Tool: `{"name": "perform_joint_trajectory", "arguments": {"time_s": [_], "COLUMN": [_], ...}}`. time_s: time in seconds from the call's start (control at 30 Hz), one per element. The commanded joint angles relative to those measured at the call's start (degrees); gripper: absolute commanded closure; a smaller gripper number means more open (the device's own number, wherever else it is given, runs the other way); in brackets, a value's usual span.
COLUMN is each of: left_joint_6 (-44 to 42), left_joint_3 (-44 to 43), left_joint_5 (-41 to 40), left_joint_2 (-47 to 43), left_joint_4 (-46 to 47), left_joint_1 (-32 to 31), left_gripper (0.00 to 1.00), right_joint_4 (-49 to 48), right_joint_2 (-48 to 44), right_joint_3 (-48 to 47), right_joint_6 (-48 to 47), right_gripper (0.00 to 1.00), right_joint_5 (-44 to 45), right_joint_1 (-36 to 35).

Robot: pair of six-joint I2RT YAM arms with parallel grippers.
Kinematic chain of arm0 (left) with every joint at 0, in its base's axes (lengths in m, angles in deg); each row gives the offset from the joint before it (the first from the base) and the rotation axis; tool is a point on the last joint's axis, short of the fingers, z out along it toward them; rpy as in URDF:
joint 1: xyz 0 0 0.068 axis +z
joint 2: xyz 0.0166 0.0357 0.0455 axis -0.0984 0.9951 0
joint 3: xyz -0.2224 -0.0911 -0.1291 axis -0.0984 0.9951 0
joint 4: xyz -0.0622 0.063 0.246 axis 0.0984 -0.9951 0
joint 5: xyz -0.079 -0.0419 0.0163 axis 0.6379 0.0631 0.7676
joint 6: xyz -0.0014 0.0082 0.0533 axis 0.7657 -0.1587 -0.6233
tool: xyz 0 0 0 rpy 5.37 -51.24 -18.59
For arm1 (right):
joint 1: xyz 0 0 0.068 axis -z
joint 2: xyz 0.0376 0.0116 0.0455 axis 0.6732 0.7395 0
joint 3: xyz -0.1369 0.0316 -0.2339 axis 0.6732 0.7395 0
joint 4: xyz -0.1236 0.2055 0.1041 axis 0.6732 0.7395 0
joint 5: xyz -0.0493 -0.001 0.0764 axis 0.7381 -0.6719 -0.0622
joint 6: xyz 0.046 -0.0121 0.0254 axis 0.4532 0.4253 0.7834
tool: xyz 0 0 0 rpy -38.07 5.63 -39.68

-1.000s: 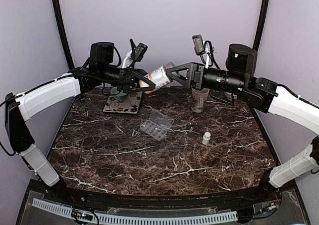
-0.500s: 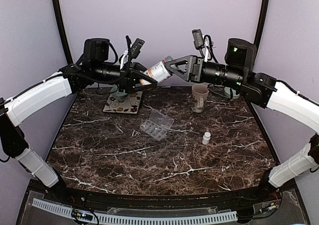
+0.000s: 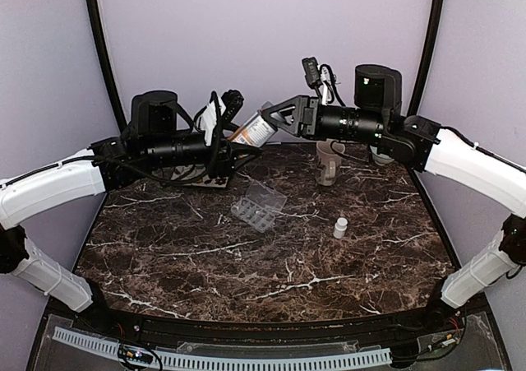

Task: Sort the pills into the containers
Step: Screw the lid of the pill bottle onto the pill bottle.

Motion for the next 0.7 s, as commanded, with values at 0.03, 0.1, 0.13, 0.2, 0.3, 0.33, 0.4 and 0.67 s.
{"name": "perform_joint_trajectory", "arguments": {"time_s": [0.03,0.1,0.13,0.2,0.3,0.33,0.4,0.67], "left_joint_6": [-11.1,-11.8,-12.0,-12.0,-11.8,-11.8,-11.5,-10.4], "left_joint_3": [4.4,5.4,5.8,6.4,7.5,7.7,8.1,8.8], "left_joint_5": [-11.7,-13.3,-14.3,-15.2,-15.7,-15.7,-15.7,-13.7], "left_joint_2": [-0.9,-1.2,-1.3,-1.4,-1.9,-2.2,-2.5,-3.4], "left_joint_4": [13.8,15.7,16.6,17.6,18.9,19.1,19.1,18.2], "left_joint_1": [-5.8,-6.2,-6.4,-6.6,-6.6,-6.6,-6.6,-6.6], "left_gripper": [1.00,1.00,1.00,0.99,0.87,0.82,0.69,0.40], "right_joint_4": [0.6,1.1,1.3,1.6,1.8,2.0,2.1,2.2], "right_joint_2": [3.3,3.7,3.8,4.0,3.7,3.6,3.4,2.7], "right_joint_3": [-2.5,-2.7,-2.7,-2.7,-2.5,-2.5,-2.3,-1.8], "right_joint_6": [5.7,5.8,5.7,5.8,5.5,5.4,5.2,4.5], "right_gripper": [1.00,1.00,1.00,1.00,1.00,1.00,1.00,1.00], "right_joint_5": [0.8,0.9,1.1,1.3,1.7,2.0,2.4,4.6], "right_joint_1": [-1.2,-1.1,-1.2,-1.1,-1.2,-1.2,-1.1,-1.2]}}
